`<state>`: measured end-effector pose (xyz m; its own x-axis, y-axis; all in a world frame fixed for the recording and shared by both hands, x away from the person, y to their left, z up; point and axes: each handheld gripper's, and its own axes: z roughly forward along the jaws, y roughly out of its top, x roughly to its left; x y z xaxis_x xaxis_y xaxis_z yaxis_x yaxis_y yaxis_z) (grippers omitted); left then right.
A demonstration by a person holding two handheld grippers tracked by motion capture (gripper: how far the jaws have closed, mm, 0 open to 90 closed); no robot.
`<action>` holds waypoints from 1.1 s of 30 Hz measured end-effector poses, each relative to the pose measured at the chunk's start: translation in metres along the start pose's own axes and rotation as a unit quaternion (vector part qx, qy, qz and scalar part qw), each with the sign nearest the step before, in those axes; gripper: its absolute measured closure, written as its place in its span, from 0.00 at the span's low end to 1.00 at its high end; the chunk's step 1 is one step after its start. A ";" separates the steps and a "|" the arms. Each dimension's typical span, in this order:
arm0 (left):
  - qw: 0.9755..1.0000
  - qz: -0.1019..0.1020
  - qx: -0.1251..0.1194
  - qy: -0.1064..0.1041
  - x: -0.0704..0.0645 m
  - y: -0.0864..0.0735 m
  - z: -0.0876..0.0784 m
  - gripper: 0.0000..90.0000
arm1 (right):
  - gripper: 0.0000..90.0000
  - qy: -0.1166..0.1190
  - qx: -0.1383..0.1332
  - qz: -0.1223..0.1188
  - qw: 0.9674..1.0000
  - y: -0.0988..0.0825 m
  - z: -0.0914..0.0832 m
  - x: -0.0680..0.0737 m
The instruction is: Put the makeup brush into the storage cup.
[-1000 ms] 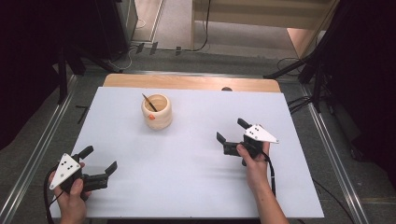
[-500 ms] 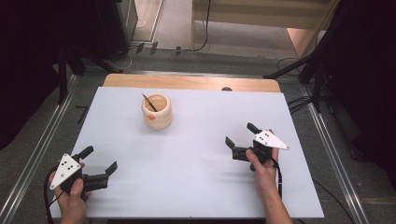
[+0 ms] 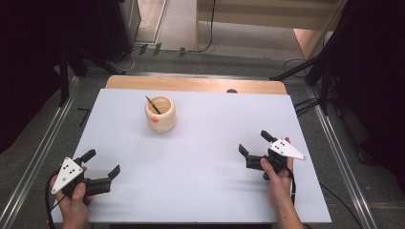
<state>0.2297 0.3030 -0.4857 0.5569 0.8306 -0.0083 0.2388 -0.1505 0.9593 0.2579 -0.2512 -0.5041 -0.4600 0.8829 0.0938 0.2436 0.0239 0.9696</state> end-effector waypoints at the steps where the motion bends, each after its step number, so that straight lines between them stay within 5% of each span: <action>1: 1.000 0.000 0.000 0.000 0.000 0.000 0.000 0.00 | 0.00 -0.002 0.001 0.002 1.000 0.000 -0.002 -0.001; 33: 1.000 0.004 -0.003 0.000 -0.001 0.001 -0.001 0.00 | 0.00 -0.036 0.008 0.004 0.999 -0.017 -0.045 -0.020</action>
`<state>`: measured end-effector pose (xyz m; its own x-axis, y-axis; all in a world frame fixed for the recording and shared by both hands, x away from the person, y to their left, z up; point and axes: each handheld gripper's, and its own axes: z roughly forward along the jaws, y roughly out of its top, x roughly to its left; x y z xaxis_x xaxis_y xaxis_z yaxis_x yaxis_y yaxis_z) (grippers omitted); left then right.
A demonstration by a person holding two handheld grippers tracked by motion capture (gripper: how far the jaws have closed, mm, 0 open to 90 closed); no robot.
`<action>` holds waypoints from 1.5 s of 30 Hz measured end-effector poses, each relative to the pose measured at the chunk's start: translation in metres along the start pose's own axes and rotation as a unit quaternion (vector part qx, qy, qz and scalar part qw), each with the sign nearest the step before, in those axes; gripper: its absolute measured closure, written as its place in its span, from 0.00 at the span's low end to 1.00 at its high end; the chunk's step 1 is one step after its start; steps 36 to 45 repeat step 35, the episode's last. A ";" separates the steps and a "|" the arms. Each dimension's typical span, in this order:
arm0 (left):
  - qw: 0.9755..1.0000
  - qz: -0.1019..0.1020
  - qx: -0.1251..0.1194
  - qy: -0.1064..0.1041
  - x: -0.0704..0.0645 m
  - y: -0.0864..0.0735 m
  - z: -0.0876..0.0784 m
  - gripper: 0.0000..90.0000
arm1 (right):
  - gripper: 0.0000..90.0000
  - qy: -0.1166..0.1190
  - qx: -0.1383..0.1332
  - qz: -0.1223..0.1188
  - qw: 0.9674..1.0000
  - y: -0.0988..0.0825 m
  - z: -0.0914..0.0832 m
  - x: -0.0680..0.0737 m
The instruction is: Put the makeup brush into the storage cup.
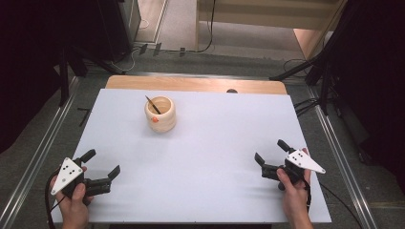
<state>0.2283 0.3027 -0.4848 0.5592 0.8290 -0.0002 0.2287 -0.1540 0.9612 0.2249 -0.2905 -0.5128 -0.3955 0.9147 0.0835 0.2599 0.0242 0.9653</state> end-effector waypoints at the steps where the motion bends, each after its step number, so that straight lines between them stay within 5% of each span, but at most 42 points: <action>1: 1.000 0.001 0.000 -0.001 0.000 0.000 0.000 0.00 | 0.00 -0.001 -0.001 0.001 1.000 0.000 -0.001 -0.001; 28: 1.000 0.002 -0.002 0.000 -0.001 0.001 -0.001 0.00 | 0.00 -0.021 -0.006 0.026 0.999 -0.014 -0.049 -0.023; 45: 1.000 0.004 -0.004 -0.003 -0.001 0.002 -0.001 0.00 | 0.00 -0.019 -0.009 0.027 0.999 -0.012 -0.053 -0.023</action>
